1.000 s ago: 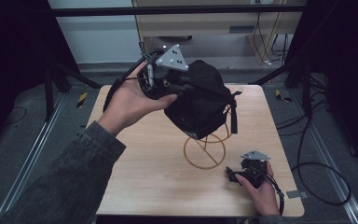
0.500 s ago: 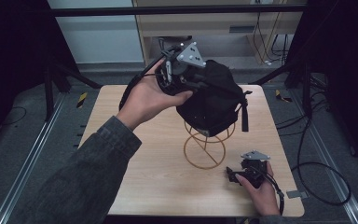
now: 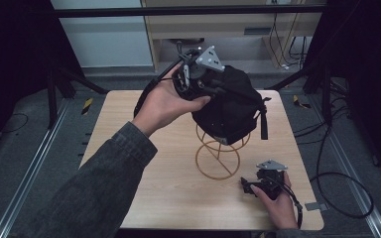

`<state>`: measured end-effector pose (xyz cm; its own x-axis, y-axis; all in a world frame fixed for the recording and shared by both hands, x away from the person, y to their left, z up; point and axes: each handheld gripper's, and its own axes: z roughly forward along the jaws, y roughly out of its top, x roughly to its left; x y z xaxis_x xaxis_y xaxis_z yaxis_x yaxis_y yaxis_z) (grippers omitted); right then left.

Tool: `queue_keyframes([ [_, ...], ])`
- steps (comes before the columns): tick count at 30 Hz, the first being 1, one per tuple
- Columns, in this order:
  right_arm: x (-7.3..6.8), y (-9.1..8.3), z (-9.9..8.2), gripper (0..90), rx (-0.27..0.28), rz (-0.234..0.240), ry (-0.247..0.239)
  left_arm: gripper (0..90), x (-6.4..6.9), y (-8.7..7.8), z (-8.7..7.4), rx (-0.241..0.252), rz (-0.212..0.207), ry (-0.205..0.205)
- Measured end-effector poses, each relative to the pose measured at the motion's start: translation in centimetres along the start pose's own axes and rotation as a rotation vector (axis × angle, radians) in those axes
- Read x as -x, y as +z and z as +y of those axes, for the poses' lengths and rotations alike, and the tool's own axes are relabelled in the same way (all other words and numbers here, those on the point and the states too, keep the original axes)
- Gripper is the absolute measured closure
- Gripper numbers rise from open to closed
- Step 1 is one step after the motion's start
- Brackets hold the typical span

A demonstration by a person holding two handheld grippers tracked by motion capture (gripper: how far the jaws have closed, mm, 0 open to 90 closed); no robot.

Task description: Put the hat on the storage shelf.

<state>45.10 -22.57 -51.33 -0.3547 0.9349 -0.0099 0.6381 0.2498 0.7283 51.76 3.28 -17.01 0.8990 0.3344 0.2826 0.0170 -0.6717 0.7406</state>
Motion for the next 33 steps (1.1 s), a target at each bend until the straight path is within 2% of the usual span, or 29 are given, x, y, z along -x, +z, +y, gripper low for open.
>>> queue_keyframes([
  [7, 0.0, 0.0, 0.0, 0.7, -0.002, -0.001, -0.001, 76.3, 0.2, 1.0, -0.2, -0.016, -0.014, -0.005],
  [14, -0.1, 0.0, 0.0, 0.6, -0.006, 0.0, 0.012, 76.3, 0.2, 2.6, -0.6, -0.067, -0.023, -0.005],
  [21, -0.1, 0.0, 0.0, 0.7, -0.006, 0.002, 0.011, 76.2, -0.3, 4.0, -1.4, -0.098, -0.03, -0.022],
  [33, -0.1, 0.0, 0.0, 0.7, -0.005, 0.001, 0.009, 75.7, -0.3, 5.4, -2.5, -0.146, -0.055, -0.032],
])
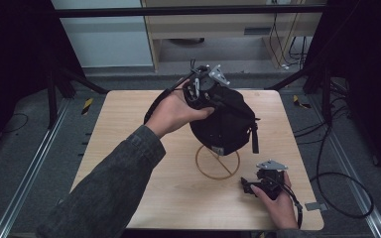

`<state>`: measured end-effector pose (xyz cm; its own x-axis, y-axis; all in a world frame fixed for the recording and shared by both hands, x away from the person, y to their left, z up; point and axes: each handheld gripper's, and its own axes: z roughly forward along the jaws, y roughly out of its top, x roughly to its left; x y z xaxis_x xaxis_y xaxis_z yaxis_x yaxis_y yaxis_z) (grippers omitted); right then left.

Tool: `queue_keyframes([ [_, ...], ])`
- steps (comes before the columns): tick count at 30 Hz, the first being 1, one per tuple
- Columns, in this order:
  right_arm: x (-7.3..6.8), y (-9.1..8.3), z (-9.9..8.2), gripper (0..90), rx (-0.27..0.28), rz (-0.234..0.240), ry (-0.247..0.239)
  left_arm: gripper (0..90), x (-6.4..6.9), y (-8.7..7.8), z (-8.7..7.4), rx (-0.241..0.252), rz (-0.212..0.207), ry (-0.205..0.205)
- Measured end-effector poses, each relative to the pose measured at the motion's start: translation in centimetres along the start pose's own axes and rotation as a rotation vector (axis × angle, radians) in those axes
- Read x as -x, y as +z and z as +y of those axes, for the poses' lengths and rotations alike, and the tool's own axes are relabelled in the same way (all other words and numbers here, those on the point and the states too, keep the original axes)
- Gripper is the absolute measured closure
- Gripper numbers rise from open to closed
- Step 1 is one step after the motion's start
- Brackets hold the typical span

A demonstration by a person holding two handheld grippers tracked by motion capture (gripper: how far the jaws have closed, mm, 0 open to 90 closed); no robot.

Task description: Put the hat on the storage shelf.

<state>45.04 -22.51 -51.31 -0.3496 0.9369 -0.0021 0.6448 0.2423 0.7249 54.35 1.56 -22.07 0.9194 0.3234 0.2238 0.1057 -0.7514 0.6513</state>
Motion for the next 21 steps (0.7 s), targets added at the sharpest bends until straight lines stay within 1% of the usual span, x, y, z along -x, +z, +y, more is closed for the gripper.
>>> queue_keyframes([
  [9, 0.0, 0.0, 0.0, 0.7, 0.001, -0.001, -0.006, 75.4, 0.0, 0.6, -0.4, -0.004, -0.019, -0.008],
  [21, 0.0, 0.0, 0.0, 0.7, 0.001, -0.001, -0.006, 74.9, 0.2, 1.2, -0.8, -0.019, -0.033, -0.005],
])
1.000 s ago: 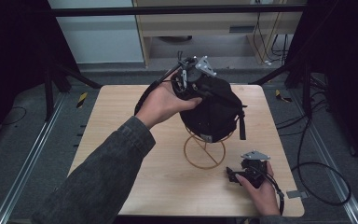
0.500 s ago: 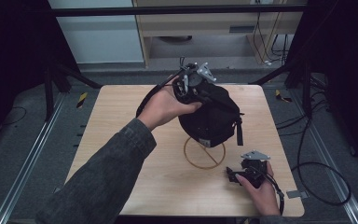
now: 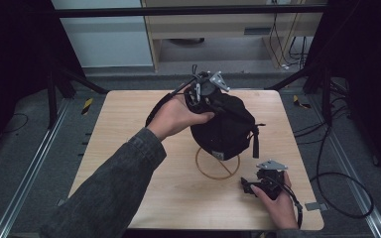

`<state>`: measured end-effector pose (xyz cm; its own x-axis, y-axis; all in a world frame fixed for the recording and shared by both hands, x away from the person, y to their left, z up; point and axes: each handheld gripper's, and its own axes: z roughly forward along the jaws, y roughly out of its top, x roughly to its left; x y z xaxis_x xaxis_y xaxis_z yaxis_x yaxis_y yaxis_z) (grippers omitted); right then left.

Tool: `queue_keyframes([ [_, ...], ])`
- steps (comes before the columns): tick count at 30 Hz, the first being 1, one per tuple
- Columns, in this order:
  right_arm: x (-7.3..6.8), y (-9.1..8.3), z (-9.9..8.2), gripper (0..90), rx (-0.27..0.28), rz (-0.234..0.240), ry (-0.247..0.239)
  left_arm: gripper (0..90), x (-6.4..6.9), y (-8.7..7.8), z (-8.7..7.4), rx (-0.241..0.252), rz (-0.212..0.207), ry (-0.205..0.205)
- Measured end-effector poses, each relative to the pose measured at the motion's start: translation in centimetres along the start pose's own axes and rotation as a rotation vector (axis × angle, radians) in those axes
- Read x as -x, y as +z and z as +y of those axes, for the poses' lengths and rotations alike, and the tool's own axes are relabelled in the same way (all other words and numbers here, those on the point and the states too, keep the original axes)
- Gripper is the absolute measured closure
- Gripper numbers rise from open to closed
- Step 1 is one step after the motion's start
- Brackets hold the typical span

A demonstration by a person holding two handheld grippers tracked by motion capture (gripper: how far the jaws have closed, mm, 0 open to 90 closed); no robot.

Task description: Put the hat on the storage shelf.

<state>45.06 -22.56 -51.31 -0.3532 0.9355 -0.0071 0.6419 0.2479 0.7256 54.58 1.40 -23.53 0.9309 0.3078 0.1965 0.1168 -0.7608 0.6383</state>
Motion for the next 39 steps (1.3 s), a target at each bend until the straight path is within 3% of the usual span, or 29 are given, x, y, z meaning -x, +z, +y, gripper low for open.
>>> queue_keyframes([
  [39, 0.0, 0.0, 0.0, 0.7, -0.001, 0.002, 0.002, 67.1, 0.6, 1.0, -1.4, -0.013, 0.003, -0.003],
])
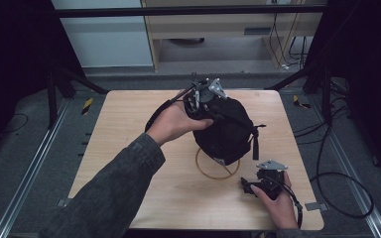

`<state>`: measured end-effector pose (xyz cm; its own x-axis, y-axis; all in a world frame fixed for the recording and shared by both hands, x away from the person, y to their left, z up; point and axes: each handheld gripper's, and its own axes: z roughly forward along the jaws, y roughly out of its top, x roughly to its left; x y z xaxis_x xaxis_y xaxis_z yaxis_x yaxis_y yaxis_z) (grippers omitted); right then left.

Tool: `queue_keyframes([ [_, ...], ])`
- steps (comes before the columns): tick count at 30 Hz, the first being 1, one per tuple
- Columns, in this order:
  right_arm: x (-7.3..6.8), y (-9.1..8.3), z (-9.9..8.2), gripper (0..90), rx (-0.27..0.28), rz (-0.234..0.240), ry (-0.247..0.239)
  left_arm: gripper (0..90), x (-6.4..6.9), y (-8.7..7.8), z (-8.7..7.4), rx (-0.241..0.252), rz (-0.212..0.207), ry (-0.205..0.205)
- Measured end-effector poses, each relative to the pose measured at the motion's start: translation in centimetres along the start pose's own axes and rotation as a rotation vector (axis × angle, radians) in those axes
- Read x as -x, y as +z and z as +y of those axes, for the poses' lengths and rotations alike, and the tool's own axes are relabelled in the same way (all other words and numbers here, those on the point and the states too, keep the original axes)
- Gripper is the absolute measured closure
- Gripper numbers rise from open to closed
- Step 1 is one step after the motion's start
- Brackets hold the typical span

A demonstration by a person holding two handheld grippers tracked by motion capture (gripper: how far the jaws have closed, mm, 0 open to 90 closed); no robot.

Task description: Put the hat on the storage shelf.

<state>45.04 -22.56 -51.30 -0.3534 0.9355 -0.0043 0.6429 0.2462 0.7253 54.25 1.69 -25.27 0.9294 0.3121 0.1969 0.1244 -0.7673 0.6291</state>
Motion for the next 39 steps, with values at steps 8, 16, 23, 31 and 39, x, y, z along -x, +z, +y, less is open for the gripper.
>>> queue_keyframes([
  [8, 0.0, 0.0, 0.0, 0.7, 0.0, -0.001, 0.001, 54.7, 0.1, -0.4, -0.5, 0.027, 0.021, -0.009],
  [16, 0.0, 0.0, 0.0, 0.6, 0.0, -0.001, 0.001, 30.8, 0.2, -0.6, -1.1, 0.053, 0.043, -0.02],
  [23, 0.0, 0.0, 0.0, 0.7, 0.0, -0.001, 0.001, 14.7, 0.4, -1.2, -1.5, 0.093, 0.035, -0.038],
  [31, 0.0, 0.0, 0.0, 0.7, -0.003, -0.001, 0.006, 8.7, 1.3, -2.2, -3.1, 0.115, 0.012, -0.046],
  [39, 0.0, 0.0, 0.0, 0.7, -0.001, -0.001, 0.0, 6.9, 2.8, -3.3, -5.3, 0.157, 0.031, -0.076],
])
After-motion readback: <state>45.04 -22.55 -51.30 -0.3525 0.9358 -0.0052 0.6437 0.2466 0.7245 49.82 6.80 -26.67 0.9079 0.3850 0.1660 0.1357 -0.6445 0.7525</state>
